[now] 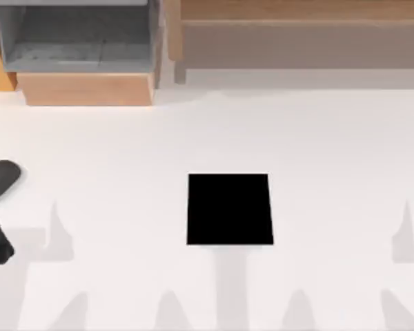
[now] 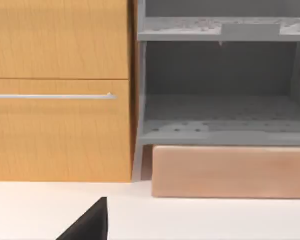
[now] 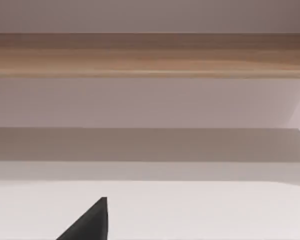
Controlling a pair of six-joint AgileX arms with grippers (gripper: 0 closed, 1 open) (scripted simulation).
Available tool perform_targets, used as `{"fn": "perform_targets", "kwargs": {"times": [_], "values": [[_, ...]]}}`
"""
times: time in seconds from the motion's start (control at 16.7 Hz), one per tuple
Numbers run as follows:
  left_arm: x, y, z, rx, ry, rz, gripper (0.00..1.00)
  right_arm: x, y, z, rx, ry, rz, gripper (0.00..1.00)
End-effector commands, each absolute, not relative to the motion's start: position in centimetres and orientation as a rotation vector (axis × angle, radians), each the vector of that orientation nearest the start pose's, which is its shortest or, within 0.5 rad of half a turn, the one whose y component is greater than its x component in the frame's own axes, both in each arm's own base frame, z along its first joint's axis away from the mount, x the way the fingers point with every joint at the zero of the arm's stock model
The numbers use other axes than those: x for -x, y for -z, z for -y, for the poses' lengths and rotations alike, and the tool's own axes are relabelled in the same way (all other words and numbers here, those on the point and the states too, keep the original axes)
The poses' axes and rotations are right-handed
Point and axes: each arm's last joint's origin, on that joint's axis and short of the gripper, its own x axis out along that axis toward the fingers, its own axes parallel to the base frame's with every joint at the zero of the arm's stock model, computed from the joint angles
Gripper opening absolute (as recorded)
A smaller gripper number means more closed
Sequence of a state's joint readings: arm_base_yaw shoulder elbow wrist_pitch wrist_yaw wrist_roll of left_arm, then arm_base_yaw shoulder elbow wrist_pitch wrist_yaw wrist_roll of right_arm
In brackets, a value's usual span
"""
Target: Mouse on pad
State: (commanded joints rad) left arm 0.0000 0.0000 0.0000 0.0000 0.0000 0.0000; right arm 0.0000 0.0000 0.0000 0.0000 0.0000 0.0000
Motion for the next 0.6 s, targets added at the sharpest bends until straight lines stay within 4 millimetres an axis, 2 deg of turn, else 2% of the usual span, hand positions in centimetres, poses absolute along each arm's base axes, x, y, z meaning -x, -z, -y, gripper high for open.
{"fn": "perform_targets", "kwargs": {"times": [0.18, 0.3, 0.48, 0.6], "values": [[-10.6, -16.2, 0.1, -0.004, -0.001, -0.007, 1.00, -10.6, -16.0, 0.1, 0.000, 0.000, 0.000, 1.00], [-10.6, -17.2, 0.1, -0.026, -0.006, -0.046, 1.00, -10.6, -16.0, 0.1, 0.000, 0.000, 0.000, 1.00], [-11.1, -20.0, -0.1, -0.084, -0.008, -0.158, 1.00, -10.6, -16.0, 0.1, 0.000, 0.000, 0.000, 1.00], [-12.2, -22.3, -0.2, -0.134, -0.001, -0.276, 1.00, -10.6, -16.0, 0.1, 0.000, 0.000, 0.000, 1.00]]}}
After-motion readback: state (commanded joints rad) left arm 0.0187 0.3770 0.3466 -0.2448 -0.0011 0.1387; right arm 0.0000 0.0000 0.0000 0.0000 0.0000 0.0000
